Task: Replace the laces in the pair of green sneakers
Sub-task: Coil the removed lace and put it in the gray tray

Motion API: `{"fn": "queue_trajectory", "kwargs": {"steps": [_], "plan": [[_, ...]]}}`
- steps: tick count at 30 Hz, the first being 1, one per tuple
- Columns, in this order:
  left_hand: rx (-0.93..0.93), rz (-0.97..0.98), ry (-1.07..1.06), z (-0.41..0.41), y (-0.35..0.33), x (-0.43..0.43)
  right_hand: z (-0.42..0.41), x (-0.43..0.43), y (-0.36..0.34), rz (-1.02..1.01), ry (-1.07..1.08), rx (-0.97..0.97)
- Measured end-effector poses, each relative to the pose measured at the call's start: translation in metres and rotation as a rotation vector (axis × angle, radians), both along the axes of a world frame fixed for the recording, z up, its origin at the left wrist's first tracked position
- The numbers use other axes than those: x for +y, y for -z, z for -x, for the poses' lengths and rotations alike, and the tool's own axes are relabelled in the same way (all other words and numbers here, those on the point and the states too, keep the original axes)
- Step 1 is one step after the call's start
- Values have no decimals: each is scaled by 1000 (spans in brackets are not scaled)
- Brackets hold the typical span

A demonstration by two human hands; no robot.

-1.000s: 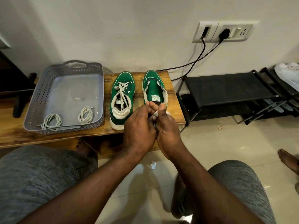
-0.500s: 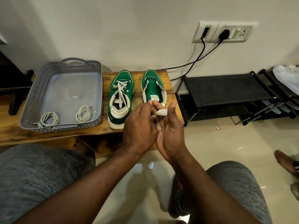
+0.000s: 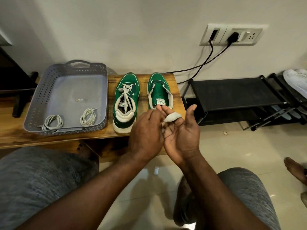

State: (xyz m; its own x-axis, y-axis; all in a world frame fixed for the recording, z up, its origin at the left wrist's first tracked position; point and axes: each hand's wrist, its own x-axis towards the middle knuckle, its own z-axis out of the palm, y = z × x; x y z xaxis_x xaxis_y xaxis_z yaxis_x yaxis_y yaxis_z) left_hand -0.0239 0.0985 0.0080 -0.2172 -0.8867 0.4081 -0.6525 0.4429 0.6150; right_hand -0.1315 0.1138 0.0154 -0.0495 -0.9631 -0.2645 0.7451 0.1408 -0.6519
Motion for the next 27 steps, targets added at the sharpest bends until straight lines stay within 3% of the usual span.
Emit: {"fn": "queue_trajectory", "kwargs": {"steps": [6, 10, 14, 20, 23, 27], "plan": [[59, -39, -158, -18, -10, -21, -37, 10, 1, 39, -38, 533], [33, -91, -221, -25, -13, -28, -33, 9, 0, 74, -23, 644], [49, -210, -292, -33, -20, -41, -30, 17, -3, 83, 117, 629], [148, -437, -235, -38, -26, -47, 1, -4, 0, 143, 371, 1032], [159, -485, -202, -40, -31, -48, 9, -12, 4, 120, 258, 1127], [143, -554, -112, -44, -37, -45, 4, -13, 6, 128, 41, 1076]]}}
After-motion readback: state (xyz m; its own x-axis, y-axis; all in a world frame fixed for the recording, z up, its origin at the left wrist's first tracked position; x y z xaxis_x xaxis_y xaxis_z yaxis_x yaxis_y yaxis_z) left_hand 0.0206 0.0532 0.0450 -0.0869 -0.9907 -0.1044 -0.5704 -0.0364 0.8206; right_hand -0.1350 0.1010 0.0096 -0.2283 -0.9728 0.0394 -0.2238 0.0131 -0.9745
